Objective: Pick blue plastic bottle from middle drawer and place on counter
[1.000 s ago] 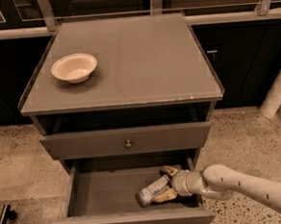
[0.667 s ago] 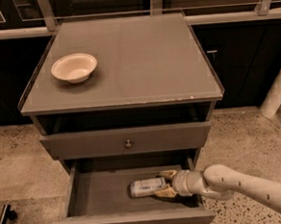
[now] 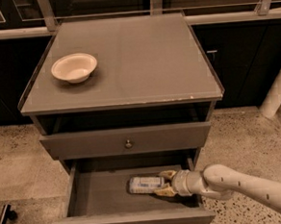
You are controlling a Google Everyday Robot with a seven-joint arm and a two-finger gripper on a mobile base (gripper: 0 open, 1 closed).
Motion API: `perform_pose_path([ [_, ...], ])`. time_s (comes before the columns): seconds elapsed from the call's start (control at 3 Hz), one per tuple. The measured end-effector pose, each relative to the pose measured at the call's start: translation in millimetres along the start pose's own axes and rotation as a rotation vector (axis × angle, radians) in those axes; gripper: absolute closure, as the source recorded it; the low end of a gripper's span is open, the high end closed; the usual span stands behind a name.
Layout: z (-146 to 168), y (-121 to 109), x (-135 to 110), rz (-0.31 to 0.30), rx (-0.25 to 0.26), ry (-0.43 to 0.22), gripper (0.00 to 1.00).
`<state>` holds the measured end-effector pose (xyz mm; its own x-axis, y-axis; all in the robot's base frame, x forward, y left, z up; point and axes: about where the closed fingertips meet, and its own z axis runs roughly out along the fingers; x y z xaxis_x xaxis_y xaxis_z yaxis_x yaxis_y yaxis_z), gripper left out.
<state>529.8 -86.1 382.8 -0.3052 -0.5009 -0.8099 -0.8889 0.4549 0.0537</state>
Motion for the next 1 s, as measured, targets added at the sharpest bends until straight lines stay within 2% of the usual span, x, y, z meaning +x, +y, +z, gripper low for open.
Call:
perform_pose_path([
  [0.33, 0, 0, 0, 0.000, 0.000, 0.000, 1.00],
  [0.67, -13, 7, -12, 0.009, -0.033, -0.066, 1.00],
  [1.0, -54, 26, -46, 0.011, -0.035, -0.161, 1.00],
])
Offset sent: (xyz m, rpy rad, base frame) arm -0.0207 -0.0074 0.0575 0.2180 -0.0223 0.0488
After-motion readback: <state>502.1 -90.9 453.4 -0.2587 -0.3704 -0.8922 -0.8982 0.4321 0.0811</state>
